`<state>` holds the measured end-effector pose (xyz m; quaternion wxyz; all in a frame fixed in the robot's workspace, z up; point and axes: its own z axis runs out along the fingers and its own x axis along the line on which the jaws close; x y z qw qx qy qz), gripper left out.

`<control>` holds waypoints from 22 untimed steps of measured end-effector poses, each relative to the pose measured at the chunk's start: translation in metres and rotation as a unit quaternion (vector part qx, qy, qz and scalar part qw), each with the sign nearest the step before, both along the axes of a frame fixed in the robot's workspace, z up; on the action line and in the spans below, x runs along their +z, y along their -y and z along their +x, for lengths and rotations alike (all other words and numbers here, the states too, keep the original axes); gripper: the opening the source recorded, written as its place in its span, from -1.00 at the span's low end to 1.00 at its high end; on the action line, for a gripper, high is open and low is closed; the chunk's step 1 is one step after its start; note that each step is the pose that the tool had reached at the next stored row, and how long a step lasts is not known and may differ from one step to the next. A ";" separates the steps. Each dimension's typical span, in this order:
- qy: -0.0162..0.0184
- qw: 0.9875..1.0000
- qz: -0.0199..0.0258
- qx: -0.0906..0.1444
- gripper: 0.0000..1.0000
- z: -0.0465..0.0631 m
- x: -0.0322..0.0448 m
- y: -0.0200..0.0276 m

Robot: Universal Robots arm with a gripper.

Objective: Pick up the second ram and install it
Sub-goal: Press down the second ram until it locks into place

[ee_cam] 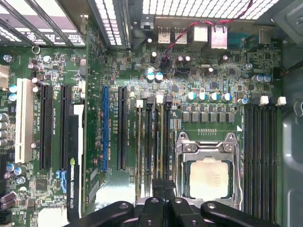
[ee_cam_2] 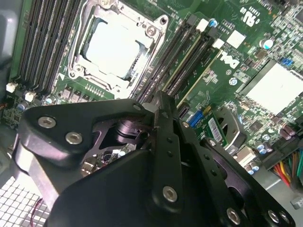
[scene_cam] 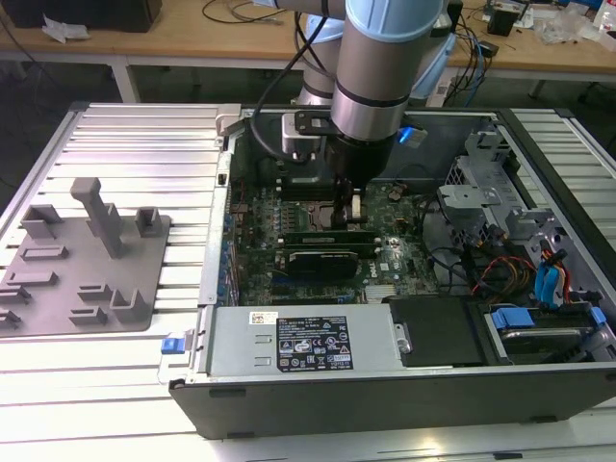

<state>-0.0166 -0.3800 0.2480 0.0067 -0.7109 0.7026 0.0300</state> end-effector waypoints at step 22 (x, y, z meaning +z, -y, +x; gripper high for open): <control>-0.001 1.000 0.000 -0.008 -0.84 0.045 -0.0085 -0.0021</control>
